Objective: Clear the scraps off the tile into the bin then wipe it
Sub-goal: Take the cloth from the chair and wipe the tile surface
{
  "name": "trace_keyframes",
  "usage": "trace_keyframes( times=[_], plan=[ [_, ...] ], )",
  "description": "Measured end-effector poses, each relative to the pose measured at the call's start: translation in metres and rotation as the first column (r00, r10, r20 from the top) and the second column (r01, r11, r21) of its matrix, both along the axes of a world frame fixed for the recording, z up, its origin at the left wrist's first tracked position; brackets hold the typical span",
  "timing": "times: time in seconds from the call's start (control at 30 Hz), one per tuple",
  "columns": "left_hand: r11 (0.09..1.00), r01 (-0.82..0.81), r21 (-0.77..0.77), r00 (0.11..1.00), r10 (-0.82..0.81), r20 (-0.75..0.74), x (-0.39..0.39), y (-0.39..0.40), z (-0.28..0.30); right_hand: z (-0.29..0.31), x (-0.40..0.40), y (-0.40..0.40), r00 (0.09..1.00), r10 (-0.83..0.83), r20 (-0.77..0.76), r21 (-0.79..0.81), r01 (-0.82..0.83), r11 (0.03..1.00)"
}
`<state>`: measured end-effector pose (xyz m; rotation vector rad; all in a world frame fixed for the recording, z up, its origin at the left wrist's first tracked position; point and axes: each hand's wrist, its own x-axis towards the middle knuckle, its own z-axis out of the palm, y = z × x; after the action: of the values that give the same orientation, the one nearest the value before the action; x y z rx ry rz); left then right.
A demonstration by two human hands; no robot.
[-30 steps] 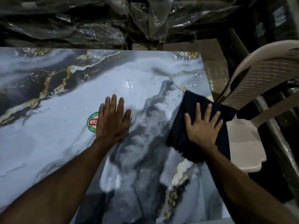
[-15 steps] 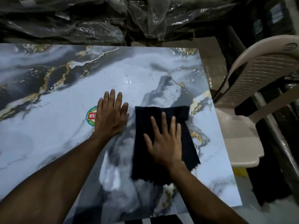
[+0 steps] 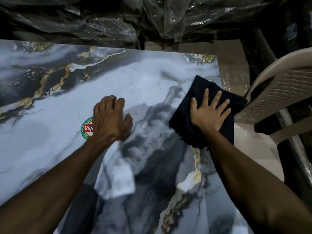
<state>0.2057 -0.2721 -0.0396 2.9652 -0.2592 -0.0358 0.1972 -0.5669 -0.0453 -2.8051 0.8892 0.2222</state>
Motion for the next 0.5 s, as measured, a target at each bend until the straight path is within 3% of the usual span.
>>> trace_keyframes(
  times=[0.27, 0.4, 0.5],
  plan=[
    [0.999, -0.042, -0.011, 0.999, 0.042, -0.028, 0.026, -0.001, -0.015, 0.001, 0.108, 0.05, 0.956, 0.291, 0.021, 0.022, -0.292, 0.956],
    [0.998, -0.061, 0.0, 0.998, 0.061, -0.036, 0.027, -0.002, -0.013, -0.004, 0.062, 0.092, 0.869, 0.487, 0.092, -0.005, -0.489, 0.873],
    [0.998, -0.07, 0.008, 0.997, 0.07, -0.045, 0.027, -0.003, -0.011, -0.007, 0.007, 0.081, 0.885, 0.455, 0.099, -0.01, -0.457, 0.89]
  ],
)
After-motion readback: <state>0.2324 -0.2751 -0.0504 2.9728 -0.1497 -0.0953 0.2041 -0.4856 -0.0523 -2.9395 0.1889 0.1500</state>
